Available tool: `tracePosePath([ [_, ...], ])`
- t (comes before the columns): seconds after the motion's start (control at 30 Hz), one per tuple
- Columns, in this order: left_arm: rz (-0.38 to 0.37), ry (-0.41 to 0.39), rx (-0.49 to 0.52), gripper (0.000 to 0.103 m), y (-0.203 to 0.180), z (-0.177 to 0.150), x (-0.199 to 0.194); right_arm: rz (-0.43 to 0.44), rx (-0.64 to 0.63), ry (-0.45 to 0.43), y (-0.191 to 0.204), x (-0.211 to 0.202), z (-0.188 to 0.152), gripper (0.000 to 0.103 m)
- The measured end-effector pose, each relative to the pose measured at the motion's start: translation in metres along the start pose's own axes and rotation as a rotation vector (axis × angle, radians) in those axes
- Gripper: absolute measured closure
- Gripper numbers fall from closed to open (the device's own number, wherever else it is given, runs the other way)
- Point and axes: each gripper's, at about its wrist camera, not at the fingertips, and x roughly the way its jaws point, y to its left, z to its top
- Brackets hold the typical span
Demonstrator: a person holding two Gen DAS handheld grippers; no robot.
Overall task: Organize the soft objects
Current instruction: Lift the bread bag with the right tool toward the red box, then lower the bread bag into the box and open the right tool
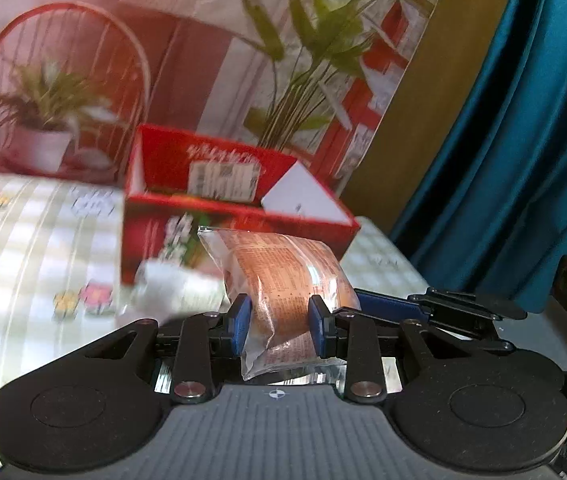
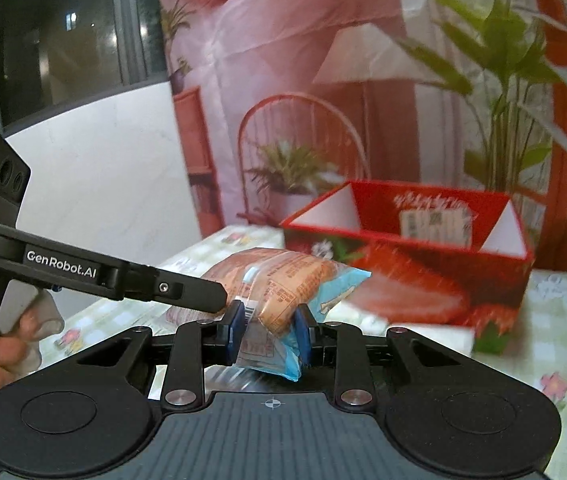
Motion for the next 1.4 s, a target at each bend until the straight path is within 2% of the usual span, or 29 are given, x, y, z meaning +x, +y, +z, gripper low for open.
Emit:
tracePosePath([
  [0.33,-0.026,-0.003,0.048,0.070,-0.004,0.060,0.071,-0.056,-0.023,-0.050,-0.064,0.027,0.043,0.078],
  [0.63,-0.035,0.045,0.051,0.070,-0.005,0.102,0.147,-0.168,-0.073,-0.014,-0.122,0.071,0.066,0.078],
  [0.77,-0.033,0.069,0.010,0.070,-0.003,0.111,0.174,-0.201,-0.078,-0.005,-0.143,0.087,0.073,0.078],
  [0.83,-0.050,0.087,-0.037,0.070,-0.001,0.109,0.187,-0.217,-0.076,0.017,-0.153,0.094,0.074,0.079],
  [0.93,-0.048,0.093,-0.046,0.070,-0.001,0.103,0.202,-0.262,-0.065,0.051,-0.165,0.103,0.072,0.079],
  [1.1,-0.022,0.098,-0.025,0.071,-0.002,0.095,0.193,-0.321,-0.095,0.077,-0.165,0.102,0.064,0.080],
  [1.2,-0.011,0.092,-0.043,0.071,0.003,0.091,0.176,-0.318,-0.077,0.069,-0.160,0.093,0.060,0.080],
  [1.4,0.053,0.088,0.035,0.071,0.003,0.077,0.129,-0.288,-0.026,0.032,-0.135,0.068,0.052,0.080],
])
